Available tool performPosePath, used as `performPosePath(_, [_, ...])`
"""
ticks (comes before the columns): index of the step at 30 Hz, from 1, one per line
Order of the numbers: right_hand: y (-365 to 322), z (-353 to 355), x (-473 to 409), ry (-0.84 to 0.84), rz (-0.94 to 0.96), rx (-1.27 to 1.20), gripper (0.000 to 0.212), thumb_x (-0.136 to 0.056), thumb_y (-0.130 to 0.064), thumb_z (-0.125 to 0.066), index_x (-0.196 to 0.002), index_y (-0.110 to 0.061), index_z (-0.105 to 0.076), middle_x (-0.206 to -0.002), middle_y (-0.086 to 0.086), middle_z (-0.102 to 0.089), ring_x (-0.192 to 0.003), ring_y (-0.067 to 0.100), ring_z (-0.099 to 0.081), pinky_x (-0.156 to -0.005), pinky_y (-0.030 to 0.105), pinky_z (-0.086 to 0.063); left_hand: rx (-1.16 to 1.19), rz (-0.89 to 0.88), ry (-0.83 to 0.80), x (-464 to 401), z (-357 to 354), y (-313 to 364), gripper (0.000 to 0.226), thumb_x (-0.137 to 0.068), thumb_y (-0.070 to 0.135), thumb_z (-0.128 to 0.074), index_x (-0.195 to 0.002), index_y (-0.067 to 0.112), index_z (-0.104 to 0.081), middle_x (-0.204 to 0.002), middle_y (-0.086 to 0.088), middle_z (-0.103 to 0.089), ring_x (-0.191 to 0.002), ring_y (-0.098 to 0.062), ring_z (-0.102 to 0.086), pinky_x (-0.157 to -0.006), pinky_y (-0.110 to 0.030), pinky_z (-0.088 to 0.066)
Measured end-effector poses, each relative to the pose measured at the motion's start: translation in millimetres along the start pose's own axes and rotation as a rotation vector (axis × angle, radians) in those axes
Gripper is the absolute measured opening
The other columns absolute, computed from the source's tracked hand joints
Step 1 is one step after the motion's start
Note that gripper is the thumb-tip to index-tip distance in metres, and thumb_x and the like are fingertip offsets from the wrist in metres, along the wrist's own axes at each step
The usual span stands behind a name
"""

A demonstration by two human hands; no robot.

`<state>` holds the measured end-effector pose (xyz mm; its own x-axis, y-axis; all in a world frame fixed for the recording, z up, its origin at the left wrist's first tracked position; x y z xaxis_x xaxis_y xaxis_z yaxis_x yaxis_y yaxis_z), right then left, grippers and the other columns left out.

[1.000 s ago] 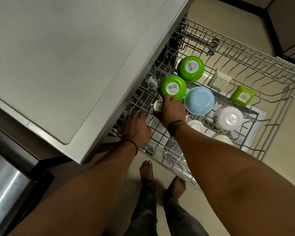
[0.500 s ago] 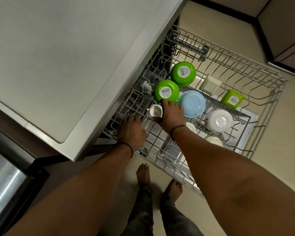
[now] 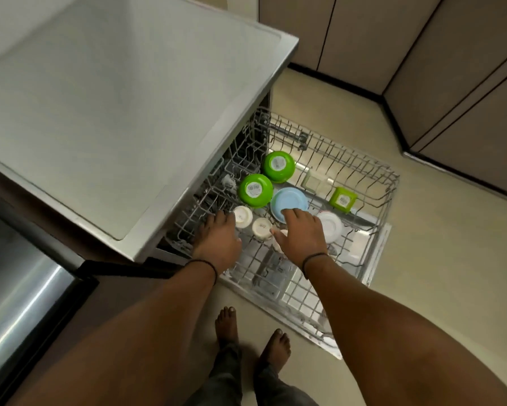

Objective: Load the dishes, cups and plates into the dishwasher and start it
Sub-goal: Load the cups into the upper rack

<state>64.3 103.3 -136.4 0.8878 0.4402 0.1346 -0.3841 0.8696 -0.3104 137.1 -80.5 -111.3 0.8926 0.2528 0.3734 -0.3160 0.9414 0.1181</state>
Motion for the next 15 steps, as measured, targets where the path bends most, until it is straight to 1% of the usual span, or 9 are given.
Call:
performPosePath(2, [-1,23,11,0.062,0.023,-0.012,0.044,-0.085,-0.044,-0.066,-0.116,-0.013,-0.061,-0.111,0.011,-0.064,-0.101,0.036,-0.058,-0.086,0.043,-0.043,0.003,-0.026,0.069,15,22,10,0.068,-0.09,0.042,-0.055,-0.147,0.015,-0.029,-0.15,-0.012,-0.031,-0.134,-0.032,-0.035,-0.107,-0.046,-0.034])
performPosePath(4, [-9,51,19,0.136,0.042,-0.036,0.046,-0.085,-0.045,-0.065,-0.119,-0.013,-0.061,-0.115,0.01,-0.065,-0.105,0.035,-0.058,-0.092,0.044,-0.042,-0.006,-0.057,0.167,34,47,18,0.07,-0.09,0.046,-0.054,-0.148,0.015,-0.03,-0.151,-0.011,-0.031,-0.135,-0.031,-0.036,-0.107,-0.044,-0.034])
performPosePath(6, [-17,76,22,0.185,0.063,-0.06,0.049,-0.087,-0.048,-0.055,-0.122,-0.015,-0.06,-0.12,0.008,-0.064,-0.109,0.031,-0.057,-0.097,0.043,-0.04,-0.019,-0.091,0.276,49,69,22,0.068,-0.089,0.045,-0.055,-0.145,0.013,-0.036,-0.15,-0.013,-0.035,-0.134,-0.031,-0.038,-0.107,-0.043,-0.033])
performPosePath(8, [-38,109,24,0.25,0.13,-0.046,0.053,-0.087,-0.052,-0.044,-0.123,-0.016,-0.061,-0.12,0.007,-0.064,-0.109,0.031,-0.058,-0.096,0.043,-0.041,-0.059,-0.089,0.4,72,100,15,0.067,-0.089,0.046,-0.054,-0.144,0.013,-0.038,-0.15,-0.014,-0.036,-0.134,-0.031,-0.038,-0.107,-0.043,-0.033])
performPosePath(10, [-51,127,17,0.283,0.174,-0.042,0.056,-0.086,-0.053,-0.041,-0.123,-0.017,-0.061,-0.119,0.007,-0.065,-0.108,0.031,-0.059,-0.095,0.043,-0.042,-0.073,-0.061,0.468,78,119,6,0.067,-0.089,0.047,-0.052,-0.144,0.013,-0.036,-0.151,-0.014,-0.033,-0.134,-0.031,-0.036,-0.107,-0.043,-0.034])
performPosePath(11, [-73,140,12,0.314,0.244,-0.037,0.055,-0.086,-0.054,-0.041,-0.123,-0.018,-0.061,-0.118,0.006,-0.065,-0.108,0.03,-0.059,-0.094,0.042,-0.042,-0.088,-0.008,0.507,90,139,-12,0.067,-0.09,0.047,-0.051,-0.145,0.013,-0.035,-0.152,-0.014,-0.031,-0.134,-0.031,-0.035,-0.108,-0.043,-0.033])
performPosePath(13, [-99,153,9,0.336,0.302,-0.025,0.054,-0.086,-0.054,-0.043,-0.122,-0.017,-0.062,-0.116,0.006,-0.066,-0.105,0.03,-0.06,-0.092,0.041,-0.043,-0.096,0.063,0.552,105,159,-33,0.066,-0.092,0.047,-0.047,-0.147,0.014,-0.032,-0.154,-0.014,-0.028,-0.136,-0.031,-0.032,-0.11,-0.043,-0.03])
performPosePath(14, [-122,159,6,0.321,0.346,-0.032,0.054,-0.085,-0.053,-0.044,-0.121,-0.017,-0.062,-0.114,0.006,-0.066,-0.104,0.031,-0.06,-0.091,0.042,-0.044,-0.097,0.096,0.59,117,169,-53,0.065,-0.093,0.047,-0.046,-0.147,0.014,-0.031,-0.154,-0.014,-0.028,-0.136,-0.031,-0.032,-0.11,-0.043,-0.03])
performPosePath(15, [-123,161,4,0.35,0.343,-0.035,0.054,-0.084,-0.052,-0.044,-0.121,-0.017,-0.062,-0.113,0.008,-0.066,-0.103,0.032,-0.06,-0.09,0.043,-0.045,-0.098,0.106,0.586,119,175,-56,0.064,-0.093,0.047,-0.046,-0.146,0.014,-0.032,-0.152,-0.014,-0.03,-0.134,-0.031,-0.034,-0.11,-0.043,-0.03])
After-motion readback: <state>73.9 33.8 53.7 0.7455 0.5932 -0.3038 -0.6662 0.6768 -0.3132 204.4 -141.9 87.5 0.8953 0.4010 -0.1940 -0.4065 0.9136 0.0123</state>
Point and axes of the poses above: each hand's wrist, its own x-axis away from the middle knuckle, its own z-axis out of the back of the hand, y = z × x, the point moved 1 cm from there along -x, towards the middle knuckle
